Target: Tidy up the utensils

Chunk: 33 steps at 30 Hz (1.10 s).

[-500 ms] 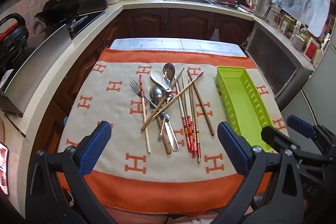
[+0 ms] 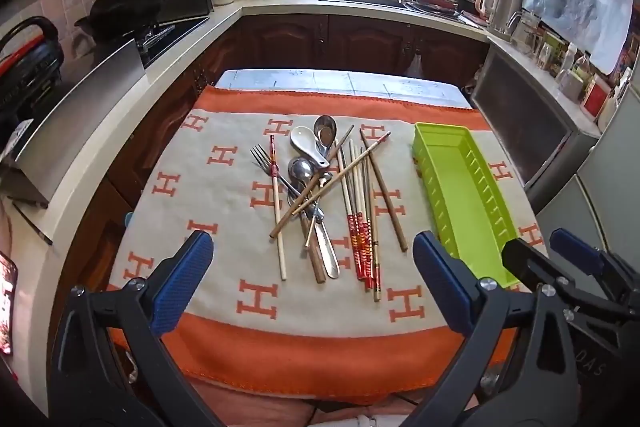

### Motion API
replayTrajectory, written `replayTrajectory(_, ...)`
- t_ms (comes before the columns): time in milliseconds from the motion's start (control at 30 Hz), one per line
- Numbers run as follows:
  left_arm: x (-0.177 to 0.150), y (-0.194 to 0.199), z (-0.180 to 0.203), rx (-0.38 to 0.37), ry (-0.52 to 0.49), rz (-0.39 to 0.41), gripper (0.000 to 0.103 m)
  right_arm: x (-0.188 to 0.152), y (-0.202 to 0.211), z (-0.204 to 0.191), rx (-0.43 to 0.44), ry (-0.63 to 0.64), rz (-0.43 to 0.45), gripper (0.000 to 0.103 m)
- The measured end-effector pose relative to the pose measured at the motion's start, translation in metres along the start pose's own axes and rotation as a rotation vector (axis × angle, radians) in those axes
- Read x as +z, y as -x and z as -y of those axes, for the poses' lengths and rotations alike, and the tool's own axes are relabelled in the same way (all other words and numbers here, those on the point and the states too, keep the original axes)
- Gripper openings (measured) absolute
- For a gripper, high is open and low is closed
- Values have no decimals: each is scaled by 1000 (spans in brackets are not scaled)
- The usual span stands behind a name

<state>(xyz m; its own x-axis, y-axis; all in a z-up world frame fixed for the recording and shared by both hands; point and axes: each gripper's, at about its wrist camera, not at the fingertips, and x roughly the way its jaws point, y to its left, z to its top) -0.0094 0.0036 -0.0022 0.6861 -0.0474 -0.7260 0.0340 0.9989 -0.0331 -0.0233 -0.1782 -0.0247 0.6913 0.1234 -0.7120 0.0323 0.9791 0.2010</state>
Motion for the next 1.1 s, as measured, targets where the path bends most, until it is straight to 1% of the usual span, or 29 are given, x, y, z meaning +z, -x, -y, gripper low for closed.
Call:
replayTrajectory(267, -10, 15, -4, 16, 8, 42, 100, -8, 8, 1, -5, -3, 17, 75)
replayTrajectory(400, -7, 17, -1, 17, 5, 24, 100, -8, 9, 0, -5, 1, 21, 75)
replayTrajectory(667, -6, 8, -1, 22, 4, -10, 100, -9, 9, 0, -4, 0, 16, 75)
replayTrajectory(1100, -4, 0, 3, 32, -2, -22, 99, -12, 5, 1, -2, -3, 3, 75)
